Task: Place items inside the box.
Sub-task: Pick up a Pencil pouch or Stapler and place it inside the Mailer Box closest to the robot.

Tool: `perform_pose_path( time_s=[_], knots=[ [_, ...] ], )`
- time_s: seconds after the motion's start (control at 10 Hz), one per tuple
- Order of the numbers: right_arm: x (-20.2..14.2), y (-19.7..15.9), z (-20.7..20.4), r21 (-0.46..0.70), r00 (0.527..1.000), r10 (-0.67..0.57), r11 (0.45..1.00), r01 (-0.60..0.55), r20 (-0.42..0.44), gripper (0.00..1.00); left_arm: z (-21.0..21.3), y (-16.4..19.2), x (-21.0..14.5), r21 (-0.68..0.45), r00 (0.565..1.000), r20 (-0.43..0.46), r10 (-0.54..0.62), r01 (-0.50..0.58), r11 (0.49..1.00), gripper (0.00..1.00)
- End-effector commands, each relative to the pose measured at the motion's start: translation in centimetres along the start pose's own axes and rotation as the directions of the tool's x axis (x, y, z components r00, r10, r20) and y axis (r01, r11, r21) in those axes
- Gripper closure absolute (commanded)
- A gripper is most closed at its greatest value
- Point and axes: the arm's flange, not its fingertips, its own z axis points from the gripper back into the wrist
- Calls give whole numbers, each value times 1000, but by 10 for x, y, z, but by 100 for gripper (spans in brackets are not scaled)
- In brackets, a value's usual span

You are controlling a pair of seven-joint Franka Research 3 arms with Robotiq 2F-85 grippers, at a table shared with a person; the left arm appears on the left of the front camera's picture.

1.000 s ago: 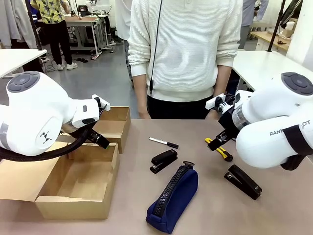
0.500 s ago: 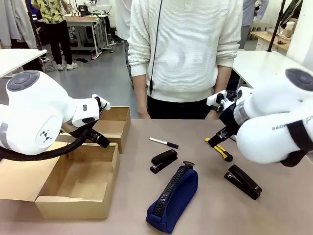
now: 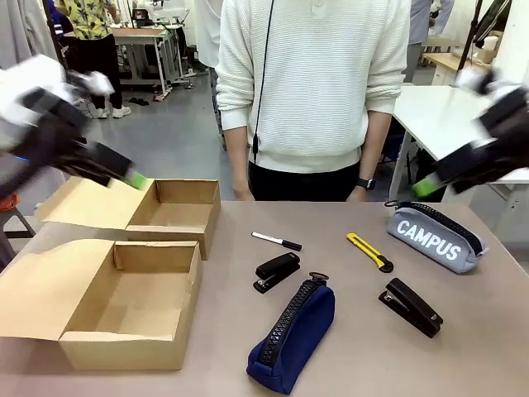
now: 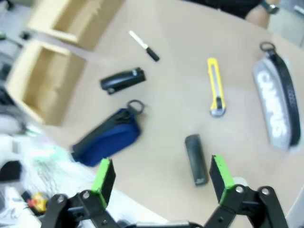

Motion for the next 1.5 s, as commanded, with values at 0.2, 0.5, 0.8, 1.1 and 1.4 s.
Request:
perform_pose_path(
  time_s=[0.2,0.5,0.8,1.1,1.4],
  knots=[
    [-84,-183,100,297,815,-551,820,489,179,0,109,165,-106,-390,899,155,409,-324,862,0],
    [-155,-259,106,549,592,-762,622,558,262,0,95,206,-175,-618,587,296,753,-483,620,0],
    [-181,-271,115,522,541,-807,575,630,237,0,118,237,-192,-597,582,254,772,-534,599,0],
    [-181,-271,115,522,541,-807,575,630,237,0,118,237,-192,-597,582,254,772,-534,599,0],
    [-183,-267,112,516,529,-822,554,654,212,0,118,237,-192,-597,582,254,772,-534,599,0]
  ],
)
